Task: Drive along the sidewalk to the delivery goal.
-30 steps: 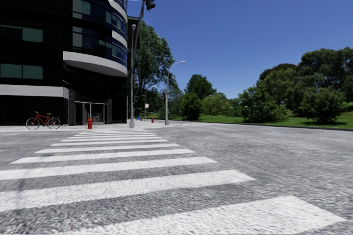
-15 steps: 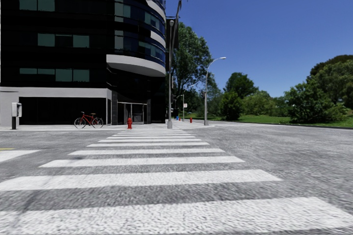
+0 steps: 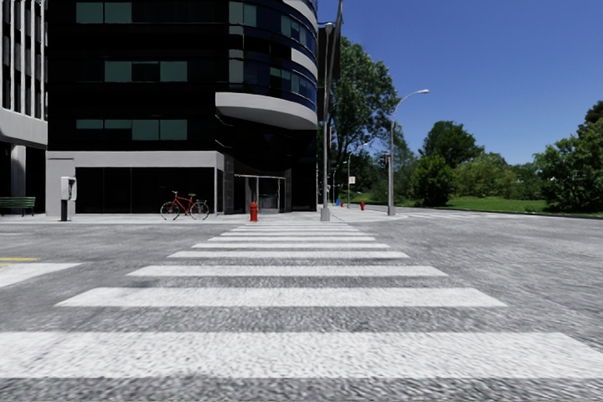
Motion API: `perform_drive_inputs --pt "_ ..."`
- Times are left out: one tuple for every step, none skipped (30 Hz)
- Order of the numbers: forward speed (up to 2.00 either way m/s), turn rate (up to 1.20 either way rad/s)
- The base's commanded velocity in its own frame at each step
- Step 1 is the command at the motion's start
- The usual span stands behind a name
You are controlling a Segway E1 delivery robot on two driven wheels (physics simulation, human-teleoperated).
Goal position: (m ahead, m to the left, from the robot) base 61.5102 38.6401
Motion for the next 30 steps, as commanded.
perform_drive_inputs --pt "1.89 0.01" --pt "1.93 0.0" --pt "1.96 0.0" --pt "2.0 0.0" --pt "2.0 0.0" --pt "2.0 0.0" --pt "2.0 0.0" --pt "2.0 0.0" --pt "2.0 0.0" --pt "2.0 0.0" --pt "2.0 0.0" --pt "2.0 0.12" --pt "2.0 0.12" --pt "2.0 0.27" --pt "2.0 0.34" --pt "2.0 0.35" --pt "2.0 0.36" --pt "2.0 0.36" --pt "2.0 0.36" --pt "2.0 0.36" --pt "2.0 0.36" --pt "2.0 0.36" --pt "2.0 0.36" --pt "2.0 0.36" --pt "2.0 0.36" --pt "2.0 0.31" --pt "2.0 0.17" --pt "2.0 0.0" --pt "2.0 0.0" --pt "2.0 0.0"
